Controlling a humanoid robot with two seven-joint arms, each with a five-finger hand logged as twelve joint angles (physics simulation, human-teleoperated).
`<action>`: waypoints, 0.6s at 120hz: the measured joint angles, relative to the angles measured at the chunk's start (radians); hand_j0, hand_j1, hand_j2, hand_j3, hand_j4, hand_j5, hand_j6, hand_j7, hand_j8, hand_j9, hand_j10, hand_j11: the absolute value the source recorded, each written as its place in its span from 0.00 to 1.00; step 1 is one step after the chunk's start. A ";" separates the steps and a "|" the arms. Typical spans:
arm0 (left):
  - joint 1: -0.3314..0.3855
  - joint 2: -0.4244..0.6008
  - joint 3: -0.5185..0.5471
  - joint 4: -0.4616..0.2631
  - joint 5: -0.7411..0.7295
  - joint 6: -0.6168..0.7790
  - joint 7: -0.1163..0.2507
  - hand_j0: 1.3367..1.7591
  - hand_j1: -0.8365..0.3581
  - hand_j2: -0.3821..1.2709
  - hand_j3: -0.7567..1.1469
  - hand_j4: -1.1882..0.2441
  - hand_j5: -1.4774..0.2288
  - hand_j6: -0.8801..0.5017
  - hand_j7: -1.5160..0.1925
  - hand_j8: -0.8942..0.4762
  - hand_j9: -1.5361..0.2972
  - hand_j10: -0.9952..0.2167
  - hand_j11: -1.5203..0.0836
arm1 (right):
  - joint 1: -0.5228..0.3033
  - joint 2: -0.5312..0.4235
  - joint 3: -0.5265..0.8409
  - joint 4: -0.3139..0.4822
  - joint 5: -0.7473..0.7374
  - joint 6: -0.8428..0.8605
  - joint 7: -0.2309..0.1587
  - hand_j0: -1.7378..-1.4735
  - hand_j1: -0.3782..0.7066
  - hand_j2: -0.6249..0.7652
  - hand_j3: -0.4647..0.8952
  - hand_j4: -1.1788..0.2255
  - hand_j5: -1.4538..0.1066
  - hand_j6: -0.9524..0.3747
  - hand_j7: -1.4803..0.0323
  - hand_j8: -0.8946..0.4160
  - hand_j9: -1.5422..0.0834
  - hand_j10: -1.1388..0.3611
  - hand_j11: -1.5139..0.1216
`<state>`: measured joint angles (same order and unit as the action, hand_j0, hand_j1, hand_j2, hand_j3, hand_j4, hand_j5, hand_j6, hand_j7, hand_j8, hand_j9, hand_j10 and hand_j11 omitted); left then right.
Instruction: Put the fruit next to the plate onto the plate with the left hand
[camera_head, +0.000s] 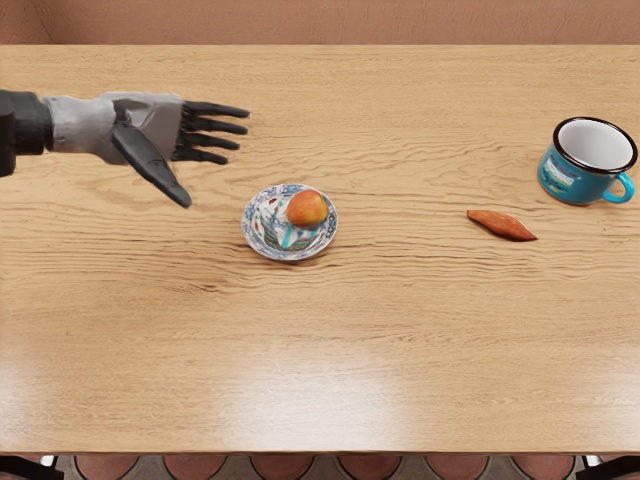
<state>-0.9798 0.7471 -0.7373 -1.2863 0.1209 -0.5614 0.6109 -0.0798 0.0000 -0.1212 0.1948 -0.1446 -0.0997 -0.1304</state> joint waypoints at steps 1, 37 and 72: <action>0.008 0.008 -0.002 0.001 -0.020 -0.004 0.000 0.76 0.94 0.24 0.40 0.79 0.83 0.60 0.85 0.62 0.80 0.78 0.91 | 0.000 0.000 0.000 0.000 0.000 0.000 0.000 0.30 0.05 0.45 0.34 0.83 0.92 0.70 0.96 0.67 0.94 0.75 0.91; 0.138 0.184 -0.013 0.031 -0.246 -0.048 0.000 0.76 0.98 0.23 0.40 0.82 0.85 0.63 0.87 0.64 0.82 0.81 0.93 | 0.000 0.000 0.000 0.000 0.000 0.000 0.000 0.30 0.05 0.45 0.34 0.83 0.92 0.70 0.96 0.67 0.94 0.75 0.91; 0.138 0.284 -0.012 0.124 -0.230 -0.050 0.000 0.76 0.98 0.23 0.40 0.82 0.86 0.63 0.88 0.65 0.83 0.81 0.94 | 0.000 0.000 0.000 0.000 0.000 0.000 0.000 0.30 0.05 0.45 0.34 0.83 0.92 0.70 0.96 0.67 0.94 0.75 0.91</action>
<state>-0.8420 1.0310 -0.7497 -1.1624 -0.1087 -0.6116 0.6109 -0.0798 0.0000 -0.1212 0.1948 -0.1445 -0.0997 -0.1304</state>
